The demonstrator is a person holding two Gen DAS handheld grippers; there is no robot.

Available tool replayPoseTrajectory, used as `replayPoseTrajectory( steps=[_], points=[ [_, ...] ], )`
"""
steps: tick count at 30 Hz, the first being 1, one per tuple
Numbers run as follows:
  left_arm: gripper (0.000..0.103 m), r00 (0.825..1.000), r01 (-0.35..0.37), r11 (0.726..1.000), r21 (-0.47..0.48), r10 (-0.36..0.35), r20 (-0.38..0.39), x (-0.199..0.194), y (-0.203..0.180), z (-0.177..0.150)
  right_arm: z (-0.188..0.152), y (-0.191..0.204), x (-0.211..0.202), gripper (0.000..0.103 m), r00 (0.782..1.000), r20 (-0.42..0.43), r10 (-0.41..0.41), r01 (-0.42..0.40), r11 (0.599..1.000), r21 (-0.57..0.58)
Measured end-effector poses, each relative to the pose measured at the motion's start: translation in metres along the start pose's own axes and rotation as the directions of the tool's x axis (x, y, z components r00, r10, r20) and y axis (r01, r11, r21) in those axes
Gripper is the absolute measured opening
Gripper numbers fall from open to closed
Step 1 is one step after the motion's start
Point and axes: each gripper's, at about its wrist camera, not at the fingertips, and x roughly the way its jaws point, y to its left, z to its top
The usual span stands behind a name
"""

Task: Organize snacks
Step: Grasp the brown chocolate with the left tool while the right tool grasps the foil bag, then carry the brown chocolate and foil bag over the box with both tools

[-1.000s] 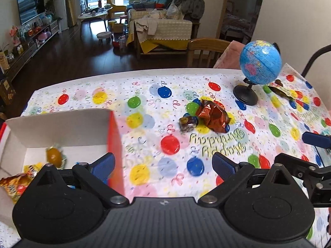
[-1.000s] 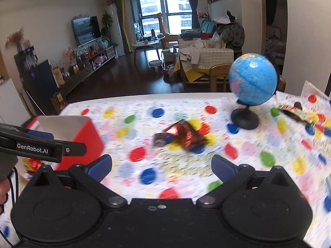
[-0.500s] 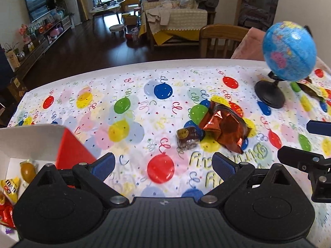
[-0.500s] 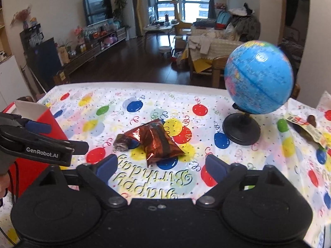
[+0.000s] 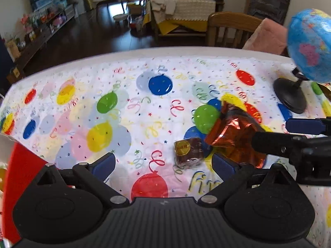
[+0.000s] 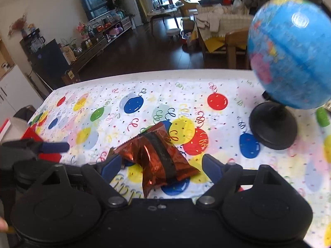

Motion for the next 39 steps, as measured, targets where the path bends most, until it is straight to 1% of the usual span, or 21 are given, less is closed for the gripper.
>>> replayPoseTrajectory(
  steps=[2,5,7,9,11,12,13,14,15,17,18,19,20,22,25,28,30,32,39],
  points=[
    [0.100,1.000,0.014,1.000,-0.001,-0.014,-0.012,0.007,0.001,0.001,0.002,-0.001,0.010,0.081,1.000,-0.012,0.004,-0.004,1.000,0.012],
    [0.100,1.000,0.024,0.999,0.021,-0.024,-0.013,0.014,-0.003,0.001,0.004,-0.003,0.022,0.081,0.999,-0.031,0.038,-0.037,0.999,0.033],
    [0.099,1.000,0.025,0.999,0.032,-0.025,-0.009,0.017,-0.006,0.001,0.004,-0.002,0.030,0.081,0.998,-0.040,0.039,-0.037,0.999,0.031],
    [0.093,0.999,0.035,0.999,0.040,-0.034,-0.008,0.020,-0.008,0.001,0.004,-0.003,0.035,0.081,0.998,-0.045,0.038,-0.036,0.999,0.036],
    [0.080,0.998,0.055,0.998,0.037,-0.054,-0.016,0.023,-0.009,0.002,0.003,-0.004,0.040,0.080,0.998,-0.044,0.046,-0.044,0.998,0.048],
    [0.077,0.998,0.060,0.998,0.036,-0.059,-0.021,0.024,-0.009,0.002,0.003,-0.005,0.040,0.079,0.998,-0.044,0.051,-0.049,0.997,0.054],
    [0.070,0.997,0.067,0.997,0.036,-0.066,-0.026,0.025,-0.009,0.002,0.003,-0.005,0.041,0.077,0.998,-0.041,0.054,-0.052,0.997,0.059],
    [0.065,0.997,0.074,0.996,0.040,-0.073,-0.029,0.026,-0.010,0.002,0.002,-0.005,0.042,0.076,0.997,-0.041,0.060,-0.058,0.996,0.062],
    [0.063,0.997,0.070,0.996,0.049,-0.069,-0.022,0.025,-0.011,0.001,0.002,-0.005,0.042,0.074,0.997,-0.040,0.061,-0.059,0.996,0.064],
    [0.052,0.997,0.079,0.996,0.049,-0.078,-0.014,0.024,-0.011,0.001,0.000,-0.006,0.041,0.072,0.997,-0.032,0.063,-0.061,0.996,0.072],
    [0.049,0.996,0.084,0.995,0.044,-0.084,-0.012,0.023,-0.010,0.001,0.000,-0.008,0.040,0.068,0.997,-0.027,0.068,-0.066,0.995,0.079],
    [0.043,0.996,0.089,0.995,0.041,-0.089,-0.012,0.023,-0.010,0.002,-0.001,-0.009,0.039,0.064,0.997,-0.022,0.073,-0.071,0.993,0.089],
    [0.038,0.996,0.090,0.995,0.041,-0.090,-0.012,0.022,-0.010,0.002,-0.001,-0.010,0.037,0.062,0.997,-0.018,0.074,-0.072,0.993,0.098],
    [0.034,0.996,0.090,0.995,0.042,-0.090,-0.007,0.021,-0.010,0.002,-0.003,-0.011,0.034,0.056,0.997,-0.009,0.079,-0.078,0.991,0.110],
    [0.034,0.997,0.078,0.996,0.038,-0.078,-0.006,0.019,-0.009,-0.001,-0.008,-0.010,0.030,0.047,0.997,0.012,0.074,-0.075,0.990,0.124],
    [0.034,0.997,0.080,0.996,0.027,-0.080,-0.013,0.016,-0.006,-0.003,-0.013,-0.008,0.025,0.043,0.998,0.023,0.065,-0.067,0.989,0.134],
    [0.034,0.997,0.076,0.997,0.024,-0.076,-0.012,0.012,-0.004,-0.006,-0.016,-0.006,0.020,0.041,0.998,0.030,0.046,-0.050,0.988,0.145],
    [0.034,0.997,0.082,0.996,0.019,-0.082,-0.011,0.005,-0.002,-0.009,-0.020,-0.006,0.012,0.041,0.998,0.045,0.053,-0.060,0.984,0.166],
    [0.034,0.996,0.092,0.996,0.009,-0.092,-0.012,-0.024,0.003,-0.017,-0.028,0.008,-0.021,0.041,0.998,0.066,0.005,-0.016,0.987,0.163]
  ],
)
